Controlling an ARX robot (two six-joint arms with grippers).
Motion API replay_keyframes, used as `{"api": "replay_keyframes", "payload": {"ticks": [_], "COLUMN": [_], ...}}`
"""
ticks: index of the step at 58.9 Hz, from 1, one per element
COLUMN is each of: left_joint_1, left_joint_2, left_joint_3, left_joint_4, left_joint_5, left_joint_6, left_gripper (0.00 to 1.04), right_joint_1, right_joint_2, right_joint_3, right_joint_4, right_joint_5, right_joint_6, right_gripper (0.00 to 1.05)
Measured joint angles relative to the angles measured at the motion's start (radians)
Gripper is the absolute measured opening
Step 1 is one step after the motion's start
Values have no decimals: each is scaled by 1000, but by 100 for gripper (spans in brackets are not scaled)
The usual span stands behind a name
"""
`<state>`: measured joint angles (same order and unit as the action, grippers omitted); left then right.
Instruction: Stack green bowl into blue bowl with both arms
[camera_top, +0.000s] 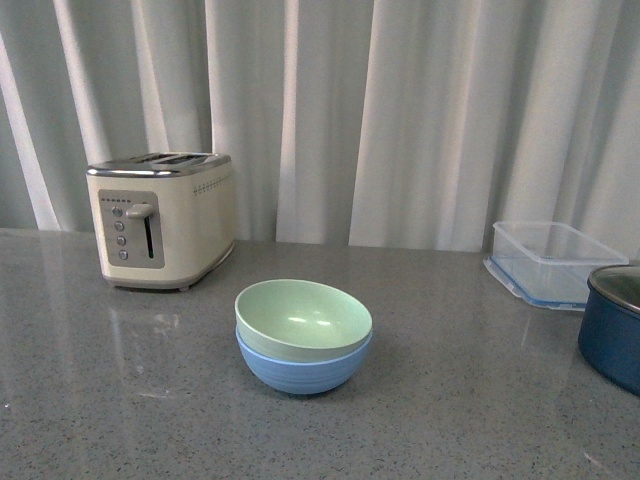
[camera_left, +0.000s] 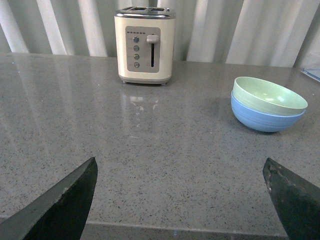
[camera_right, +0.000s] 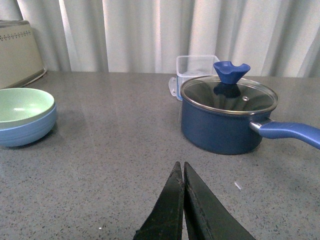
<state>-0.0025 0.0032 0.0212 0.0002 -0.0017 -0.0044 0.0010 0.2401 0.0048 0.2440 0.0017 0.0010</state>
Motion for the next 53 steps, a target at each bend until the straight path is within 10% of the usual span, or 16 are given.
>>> {"api": "replay_keyframes", "payload": {"ticks": [33,53], "left_joint_1": [0,0], "left_joint_2": [0,0], "left_joint_3": [0,0], "left_joint_4": [0,0], "left_joint_5": [0,0], "left_joint_6": [0,0], "left_gripper": [98,98], "right_joint_1": [0,0], "right_joint_2": [-235,-235], "right_joint_3": [1,1], "right_joint_4": [-242,-242], "right_joint_5": [-3,-3], "right_joint_6": [-2,-1], "right_gripper": [2,61]}}
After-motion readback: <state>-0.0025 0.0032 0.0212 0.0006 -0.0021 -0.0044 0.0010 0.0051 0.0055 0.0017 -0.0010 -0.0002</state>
